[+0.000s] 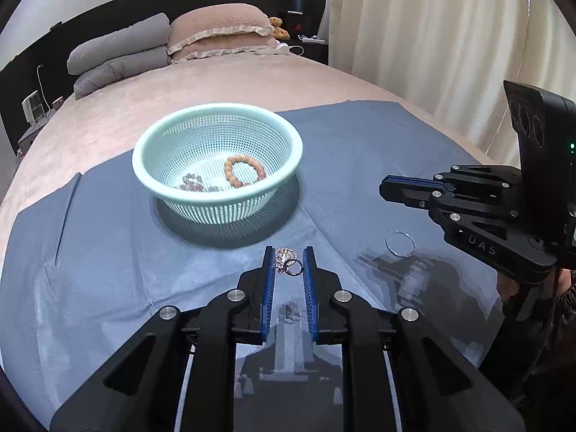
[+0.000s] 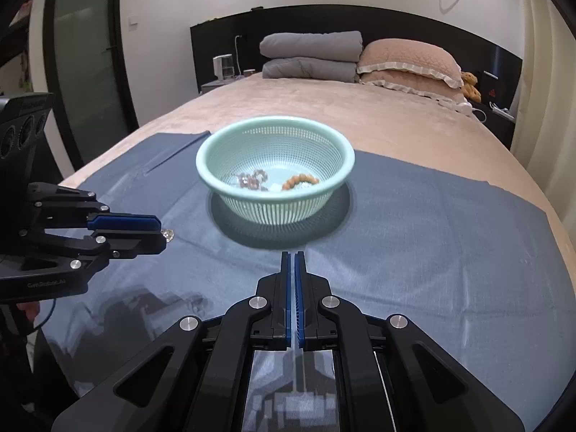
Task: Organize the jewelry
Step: 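Carry the charm earring and silver hoop over the basket with both grippers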
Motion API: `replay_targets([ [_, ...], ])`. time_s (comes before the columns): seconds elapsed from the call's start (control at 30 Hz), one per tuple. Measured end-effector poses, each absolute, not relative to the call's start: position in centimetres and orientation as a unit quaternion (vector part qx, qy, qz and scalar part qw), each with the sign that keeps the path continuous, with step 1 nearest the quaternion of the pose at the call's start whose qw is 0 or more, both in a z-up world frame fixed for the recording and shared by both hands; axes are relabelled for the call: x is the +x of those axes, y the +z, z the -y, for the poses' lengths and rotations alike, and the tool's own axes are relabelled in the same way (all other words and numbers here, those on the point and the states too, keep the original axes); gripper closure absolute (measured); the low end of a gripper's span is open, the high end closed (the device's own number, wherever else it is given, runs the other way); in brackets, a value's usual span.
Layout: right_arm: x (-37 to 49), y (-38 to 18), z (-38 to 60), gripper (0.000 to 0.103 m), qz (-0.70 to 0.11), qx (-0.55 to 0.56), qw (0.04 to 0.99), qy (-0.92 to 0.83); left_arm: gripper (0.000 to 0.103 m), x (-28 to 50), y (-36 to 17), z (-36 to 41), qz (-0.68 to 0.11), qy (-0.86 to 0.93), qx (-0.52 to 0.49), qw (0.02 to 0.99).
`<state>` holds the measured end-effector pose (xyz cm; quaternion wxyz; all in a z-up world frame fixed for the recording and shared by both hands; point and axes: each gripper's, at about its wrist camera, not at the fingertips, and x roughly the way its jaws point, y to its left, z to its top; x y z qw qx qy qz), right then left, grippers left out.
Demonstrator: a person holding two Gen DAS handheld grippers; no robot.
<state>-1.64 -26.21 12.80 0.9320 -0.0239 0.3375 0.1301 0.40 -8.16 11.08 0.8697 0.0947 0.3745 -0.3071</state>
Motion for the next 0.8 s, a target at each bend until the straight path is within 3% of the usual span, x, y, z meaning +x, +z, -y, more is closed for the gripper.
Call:
replay_targets([
  [0.47,4.9,16.3,26.3,0.101,-0.302,-0.004,0.940,0.157,0.087,7.7,12.6,7.3,-0.359,-0.301,0.075,0.880],
  [0.57,4.8,15.7,26.8,0.098,-0.304,-0.003,0.941,0.147,0.095,8.5,12.1,7.3,-0.364,-0.303,0.072,0.878],
  [0.8,2.2,10.1,30.1,0.097,-0.382,0.007,0.918,0.107,0.095,8.4,11.6,7.0,-0.369,-0.302,0.067,0.876],
])
